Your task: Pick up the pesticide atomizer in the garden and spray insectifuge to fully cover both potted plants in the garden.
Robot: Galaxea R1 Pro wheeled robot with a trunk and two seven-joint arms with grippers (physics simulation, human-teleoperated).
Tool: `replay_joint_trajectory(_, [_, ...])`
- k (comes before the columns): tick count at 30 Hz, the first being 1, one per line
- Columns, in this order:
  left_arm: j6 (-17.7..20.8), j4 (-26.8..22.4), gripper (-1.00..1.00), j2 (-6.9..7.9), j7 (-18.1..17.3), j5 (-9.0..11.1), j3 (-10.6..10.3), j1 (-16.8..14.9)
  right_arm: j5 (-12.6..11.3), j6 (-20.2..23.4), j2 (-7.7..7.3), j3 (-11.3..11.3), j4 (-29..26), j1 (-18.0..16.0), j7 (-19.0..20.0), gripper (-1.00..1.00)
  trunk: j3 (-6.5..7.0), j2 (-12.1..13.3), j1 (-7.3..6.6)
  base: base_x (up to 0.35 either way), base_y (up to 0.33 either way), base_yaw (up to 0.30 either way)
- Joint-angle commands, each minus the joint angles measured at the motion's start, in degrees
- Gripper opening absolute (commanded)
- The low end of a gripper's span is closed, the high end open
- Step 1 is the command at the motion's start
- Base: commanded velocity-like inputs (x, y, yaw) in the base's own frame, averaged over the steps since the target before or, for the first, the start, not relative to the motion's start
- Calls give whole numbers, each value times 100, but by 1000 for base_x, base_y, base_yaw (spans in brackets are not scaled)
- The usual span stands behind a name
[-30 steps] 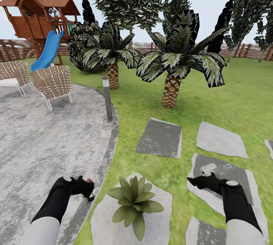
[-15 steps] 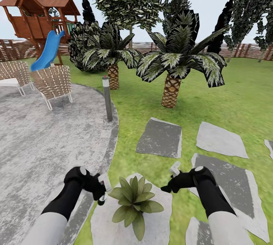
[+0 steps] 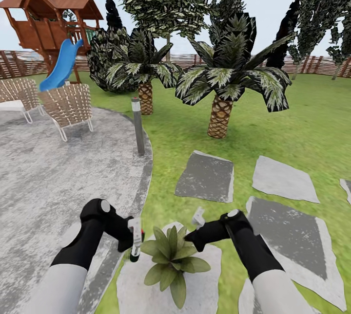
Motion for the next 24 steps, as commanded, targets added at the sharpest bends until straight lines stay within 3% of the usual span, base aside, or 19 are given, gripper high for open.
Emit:
replay_joint_trajectory(1, [59, -1, -100, -30, -38, 5, -29, -6, 25, 54, 19, 10, -14, -2, 31, -100, -6, -3, -1, 0, 0, 0])
replay_joint_trajectory(4, [59, 9, -100, -145, -39, 34, -263, -4, -12, 63, 34, 317, -165, -2, 32, -100, -6, -3, -1, 0, 0, 0])
replay_joint_trajectory(6, [63, 16, -100, -200, -39, 37, -396, -4, -178, 81, 35, 476, -242, -3, 29, -100, -6, -3, -1, 0, 0, 0])
replay_joint_trajectory(9, [76, 25, -100, -227, -46, 35, -626, -4, -451, 190, 36, 545, -516, -2, 31, -100, -6, -3, -1, 0, 0, 0])
replay_joint_trajectory(11, [81, 64, -100, -234, -47, 31, -738, -4, -523, 557, 36, 565, -847, -1, 32, -100, -6, -3, -1, 0, 0, 0])
replay_joint_trajectory(14, [83, 175, -100, -245, -48, 30, -779, -4, -547, 768, 36, 572, -1104, -1, 32, -100, -6, -3, -1, 0, 0, 0])
replay_joint_trajectory(24, [83, 206, -100, -352, -40, 35, -911, -4, -551, 794, 36, 573, -1139, -1, 32, -100, -6, -3, -1, 0, 0, 0])
